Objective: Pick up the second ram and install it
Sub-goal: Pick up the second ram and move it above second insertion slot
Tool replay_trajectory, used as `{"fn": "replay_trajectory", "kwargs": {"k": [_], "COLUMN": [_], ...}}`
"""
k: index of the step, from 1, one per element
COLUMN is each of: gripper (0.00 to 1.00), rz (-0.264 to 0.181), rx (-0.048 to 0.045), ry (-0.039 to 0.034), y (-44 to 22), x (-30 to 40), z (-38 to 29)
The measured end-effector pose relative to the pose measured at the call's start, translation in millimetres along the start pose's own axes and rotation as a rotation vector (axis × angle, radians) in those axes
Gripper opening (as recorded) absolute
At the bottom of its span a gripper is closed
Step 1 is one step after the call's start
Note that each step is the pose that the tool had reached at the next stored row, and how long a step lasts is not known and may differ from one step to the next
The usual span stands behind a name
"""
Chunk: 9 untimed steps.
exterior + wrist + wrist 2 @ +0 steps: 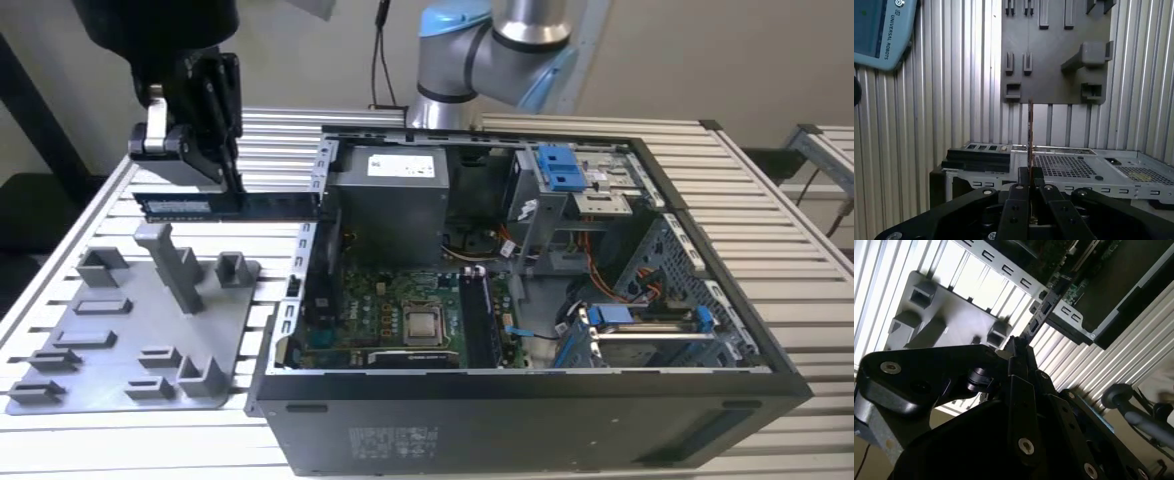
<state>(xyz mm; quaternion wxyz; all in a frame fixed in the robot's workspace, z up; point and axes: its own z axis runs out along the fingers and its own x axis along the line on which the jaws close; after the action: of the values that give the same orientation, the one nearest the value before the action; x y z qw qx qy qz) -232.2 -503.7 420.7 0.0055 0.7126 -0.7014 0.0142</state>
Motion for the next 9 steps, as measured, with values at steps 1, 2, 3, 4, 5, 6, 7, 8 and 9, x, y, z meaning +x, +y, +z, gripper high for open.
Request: {"fn": "replay_trajectory", "kwargs": {"k": [1, 2, 3, 4, 5, 6, 7, 8, 9], "gripper": [0.14, 0.14, 0.14, 0.14, 0.14, 0.14, 0.14, 0.14, 0.14], "rz": [0.000, 0.000, 0.000, 0.000, 0.000, 0.000, 0.000, 0.000, 0.000], "rx": [0.0000, 0.0000, -0.0001, -0.0001, -0.0002, -0.0002, -0.0003, -0.0003, -0.0004], "ry": [0.0000, 0.0000, 0.0001, 0.0000, 0.0000, 0.0001, 0.0001, 0.0001, 0.0000], "y": [-3.0, -6.0, -9.5, -12.9, -16.3, -19.9, -23.6, -27.0, -30.6], "x": [0.1, 0.1, 0.2, 0.3, 0.4, 0.5, 0.6, 0.6, 0.7], "z": [0.0, 0.1, 0.1, 0.1, 0.2, 0.2, 0.2, 0.3, 0.4]}}
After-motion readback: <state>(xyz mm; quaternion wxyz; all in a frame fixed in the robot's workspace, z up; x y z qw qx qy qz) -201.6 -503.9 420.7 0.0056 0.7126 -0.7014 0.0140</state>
